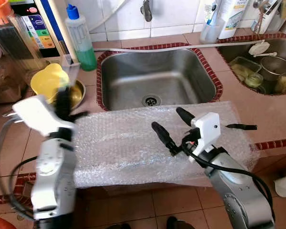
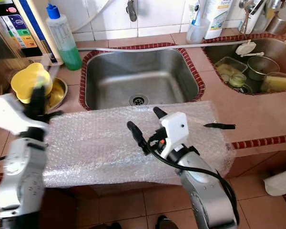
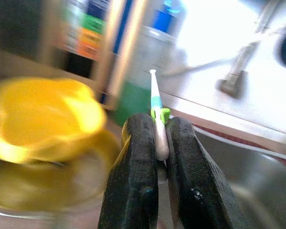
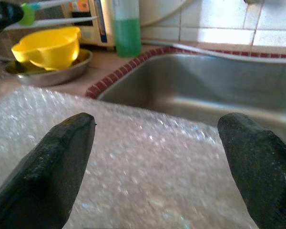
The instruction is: Kitchen organization
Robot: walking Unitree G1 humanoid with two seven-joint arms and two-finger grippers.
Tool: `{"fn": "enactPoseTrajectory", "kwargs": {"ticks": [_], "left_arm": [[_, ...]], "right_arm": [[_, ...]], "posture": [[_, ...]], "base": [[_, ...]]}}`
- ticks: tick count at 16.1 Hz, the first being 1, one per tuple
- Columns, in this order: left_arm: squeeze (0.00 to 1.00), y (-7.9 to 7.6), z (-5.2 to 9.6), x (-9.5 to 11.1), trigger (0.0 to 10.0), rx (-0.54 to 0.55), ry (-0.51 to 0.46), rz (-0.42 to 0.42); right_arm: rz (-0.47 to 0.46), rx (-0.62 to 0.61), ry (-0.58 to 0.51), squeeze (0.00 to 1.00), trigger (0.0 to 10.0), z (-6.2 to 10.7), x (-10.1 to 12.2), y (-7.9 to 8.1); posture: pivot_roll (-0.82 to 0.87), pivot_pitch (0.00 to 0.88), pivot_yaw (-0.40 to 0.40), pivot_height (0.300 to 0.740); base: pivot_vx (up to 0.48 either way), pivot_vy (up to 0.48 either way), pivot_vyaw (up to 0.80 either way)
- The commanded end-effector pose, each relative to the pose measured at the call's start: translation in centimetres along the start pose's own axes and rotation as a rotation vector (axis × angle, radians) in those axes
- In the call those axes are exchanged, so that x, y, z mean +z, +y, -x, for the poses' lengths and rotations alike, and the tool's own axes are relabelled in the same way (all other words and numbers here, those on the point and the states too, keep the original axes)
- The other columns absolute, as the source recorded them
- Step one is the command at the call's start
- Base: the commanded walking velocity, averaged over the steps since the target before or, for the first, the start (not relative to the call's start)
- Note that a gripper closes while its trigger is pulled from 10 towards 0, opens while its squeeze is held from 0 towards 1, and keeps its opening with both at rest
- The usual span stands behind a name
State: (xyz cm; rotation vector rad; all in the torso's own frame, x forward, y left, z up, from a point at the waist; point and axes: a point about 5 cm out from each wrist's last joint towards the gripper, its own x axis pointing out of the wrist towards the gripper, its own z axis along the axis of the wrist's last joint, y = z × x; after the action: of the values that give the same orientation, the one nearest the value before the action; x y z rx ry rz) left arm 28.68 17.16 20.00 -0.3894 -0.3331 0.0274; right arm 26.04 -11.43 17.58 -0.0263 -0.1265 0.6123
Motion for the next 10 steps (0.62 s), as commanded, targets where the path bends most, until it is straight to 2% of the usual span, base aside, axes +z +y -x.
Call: {"fn": "enactPoseTrajectory", "kwargs": {"ticks": [1, 3, 6, 7, 10], "left_arm": [[0.00, -0.9, 0.3, 0.2, 0.0, -0.061, 0.002, 0.008], [0.00, -2.4, 0.2, -0.3, 0.0, -0.153, 0.029, 0.040], [0.00, -4.2, -0.1, -1.8, 0.0, -0.221, 0.073, 0.018], [0.00, -4.5, -0.1, -2.4, 0.0, -0.240, 0.083, -0.015], [0.00, -5.1, 0.2, -5.2, 0.0, -0.267, 0.178, -0.026]], "right_arm": [[0.029, -0.014, -0.022, 0.00, 10.0, 0.4, 0.6, -0.1], [0.042, -0.034, -0.024, 0.00, 10.0, 0.6, 0.6, -0.3], [0.082, -0.157, -0.008, 0.00, 10.0, 2.1, 0.5, -1.1], [0.101, -0.188, 0.002, 0.00, 10.0, 2.7, 0.4, -1.5], [0.117, -0.269, 0.011, 0.00, 10.0, 3.7, 0.6, -2.2]], "posture": [[-0.15, 0.195, 0.061, 0.740], [-0.16, 0.196, 0.063, 0.740], [-0.19, 0.207, 0.067, 0.740], [-0.20, 0.213, 0.072, 0.740], [-0.23, 0.226, 0.089, 0.740]], "base": [[0.000, 0.000, 0.00], [0.000, 0.000, 0.00], [0.000, 0.000, 0.00], [0.000, 0.000, 0.00], [0.000, 0.000, 0.00]]}}
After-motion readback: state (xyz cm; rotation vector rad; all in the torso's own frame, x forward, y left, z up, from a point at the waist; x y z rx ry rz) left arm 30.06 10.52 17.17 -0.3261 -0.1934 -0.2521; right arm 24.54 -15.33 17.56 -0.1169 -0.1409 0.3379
